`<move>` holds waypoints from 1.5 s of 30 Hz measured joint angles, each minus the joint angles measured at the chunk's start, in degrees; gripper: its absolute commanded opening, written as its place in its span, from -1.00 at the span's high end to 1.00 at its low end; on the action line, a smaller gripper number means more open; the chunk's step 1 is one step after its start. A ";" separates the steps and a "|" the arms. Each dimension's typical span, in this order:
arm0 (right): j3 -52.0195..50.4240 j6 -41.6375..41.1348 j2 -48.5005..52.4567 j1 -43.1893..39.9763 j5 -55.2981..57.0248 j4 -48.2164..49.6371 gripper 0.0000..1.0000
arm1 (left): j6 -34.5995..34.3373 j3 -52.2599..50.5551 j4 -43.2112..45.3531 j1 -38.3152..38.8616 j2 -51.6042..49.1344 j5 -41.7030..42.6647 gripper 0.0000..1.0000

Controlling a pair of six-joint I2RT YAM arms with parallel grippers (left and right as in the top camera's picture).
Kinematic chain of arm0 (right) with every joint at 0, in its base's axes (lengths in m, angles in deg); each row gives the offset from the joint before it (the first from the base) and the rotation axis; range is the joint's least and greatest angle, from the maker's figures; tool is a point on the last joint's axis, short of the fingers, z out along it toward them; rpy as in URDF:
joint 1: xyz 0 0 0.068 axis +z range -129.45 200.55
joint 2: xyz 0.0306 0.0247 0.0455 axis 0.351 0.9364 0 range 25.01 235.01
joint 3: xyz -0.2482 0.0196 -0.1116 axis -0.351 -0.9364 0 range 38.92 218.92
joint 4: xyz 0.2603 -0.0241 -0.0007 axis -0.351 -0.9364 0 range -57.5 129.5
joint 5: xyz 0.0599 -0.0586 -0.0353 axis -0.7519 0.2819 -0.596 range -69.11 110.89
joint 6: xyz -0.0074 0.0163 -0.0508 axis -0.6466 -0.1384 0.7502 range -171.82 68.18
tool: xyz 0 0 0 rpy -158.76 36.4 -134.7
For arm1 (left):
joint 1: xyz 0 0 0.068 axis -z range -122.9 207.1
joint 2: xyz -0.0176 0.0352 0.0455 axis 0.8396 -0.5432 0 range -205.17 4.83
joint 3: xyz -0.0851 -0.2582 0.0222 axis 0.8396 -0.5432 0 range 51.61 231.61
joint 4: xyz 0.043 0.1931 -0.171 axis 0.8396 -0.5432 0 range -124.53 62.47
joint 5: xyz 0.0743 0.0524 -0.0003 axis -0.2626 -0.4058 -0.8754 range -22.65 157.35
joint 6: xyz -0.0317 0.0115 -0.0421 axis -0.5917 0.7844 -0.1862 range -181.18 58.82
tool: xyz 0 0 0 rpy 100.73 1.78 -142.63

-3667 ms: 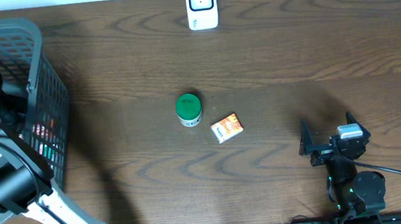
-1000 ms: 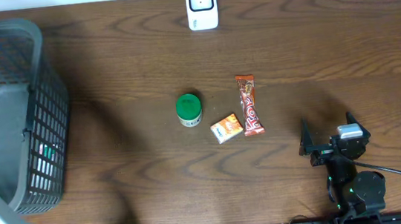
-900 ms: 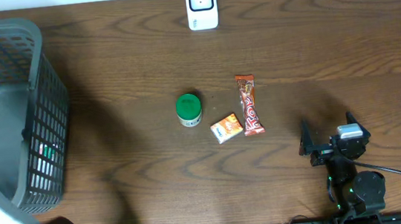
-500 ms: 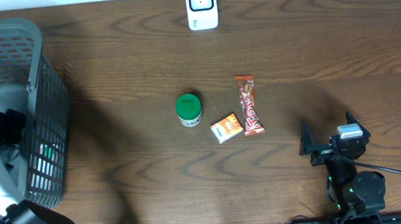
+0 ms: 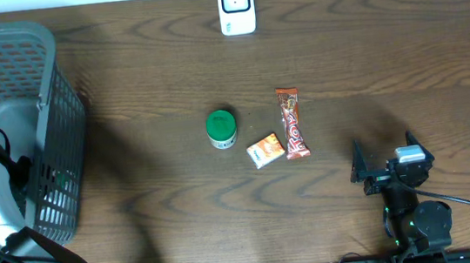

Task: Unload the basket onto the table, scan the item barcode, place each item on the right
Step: 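Reach the left gripper into the basket and grasp the white Panadol box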

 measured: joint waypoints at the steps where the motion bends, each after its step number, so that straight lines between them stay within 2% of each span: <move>1: 0.00 0.00 0.00 0.00 0.00 0.00 -0.98 | -0.31 0.00 -0.55 0.00 0.00 0.02 0.50; 16: 0.00 0.00 0.00 0.00 0.00 0.00 -0.98 | -3.91 -2.12 1.29 0.00 0.09 0.24 0.50; 21: 0.00 0.00 0.00 0.00 0.00 0.00 -0.99 | -4.02 -2.16 1.81 0.00 -3.15 0.44 0.50; 25: 0.00 0.00 0.00 0.00 0.00 0.00 -0.98 | -4.17 -2.23 2.58 0.00 -8.35 0.46 0.68; 30: 0.00 0.00 0.00 0.00 0.00 0.00 -0.98 | -4.15 -2.25 3.30 0.00 -10.67 0.42 0.70; 35: 0.00 0.00 0.00 0.00 0.00 0.00 -0.98 | -4.13 -2.25 4.24 0.00 -10.67 0.17 0.68; 39: 0.00 0.00 0.00 0.00 0.00 0.00 -0.98 | -3.96 -2.03 4.94 -0.22 -10.67 -0.55 0.52; 45: 0.00 0.00 0.00 0.00 0.00 0.00 -0.98 | -4.04 1.25 7.21 -2.99 -11.17 -0.72 0.49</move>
